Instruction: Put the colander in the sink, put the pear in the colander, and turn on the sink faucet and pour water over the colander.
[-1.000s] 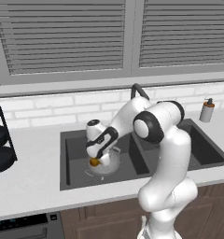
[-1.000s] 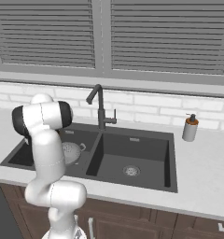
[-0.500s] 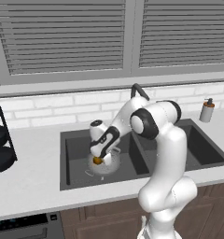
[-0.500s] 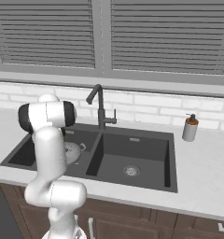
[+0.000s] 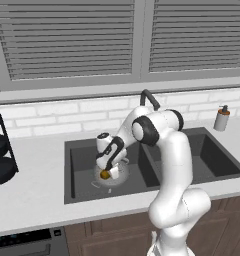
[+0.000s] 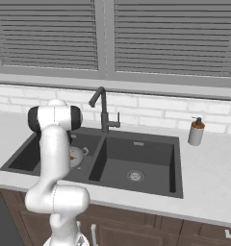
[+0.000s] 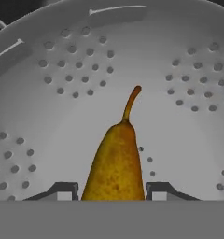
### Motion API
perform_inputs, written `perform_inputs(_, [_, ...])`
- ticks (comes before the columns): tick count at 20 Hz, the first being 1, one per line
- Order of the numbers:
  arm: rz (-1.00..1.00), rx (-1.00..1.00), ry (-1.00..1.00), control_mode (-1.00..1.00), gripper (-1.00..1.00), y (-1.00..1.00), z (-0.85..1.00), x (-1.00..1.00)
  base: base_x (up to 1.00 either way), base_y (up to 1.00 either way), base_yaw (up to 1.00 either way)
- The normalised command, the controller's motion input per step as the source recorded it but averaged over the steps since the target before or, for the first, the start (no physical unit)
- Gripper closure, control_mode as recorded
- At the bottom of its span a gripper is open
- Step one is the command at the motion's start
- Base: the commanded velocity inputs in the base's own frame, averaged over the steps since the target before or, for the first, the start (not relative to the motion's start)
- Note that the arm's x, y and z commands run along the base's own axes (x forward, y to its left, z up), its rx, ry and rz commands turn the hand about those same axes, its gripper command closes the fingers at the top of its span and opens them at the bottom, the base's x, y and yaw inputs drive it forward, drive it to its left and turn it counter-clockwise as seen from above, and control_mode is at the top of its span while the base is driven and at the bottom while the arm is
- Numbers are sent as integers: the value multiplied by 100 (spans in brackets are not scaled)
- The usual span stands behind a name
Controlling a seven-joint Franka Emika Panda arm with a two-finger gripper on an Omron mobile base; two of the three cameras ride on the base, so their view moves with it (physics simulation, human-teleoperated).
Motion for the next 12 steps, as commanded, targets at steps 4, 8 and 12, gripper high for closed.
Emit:
perform_inputs(4, [0,0,1,-100,100,1,-13,1,0,0,0])
perform_inputs(8, [0,0,0,-100,-100,0,0,0,0,0,0])
perform_inputs(12, [0,-2,-3,-100,-100,-1,14,0,0,0,0])
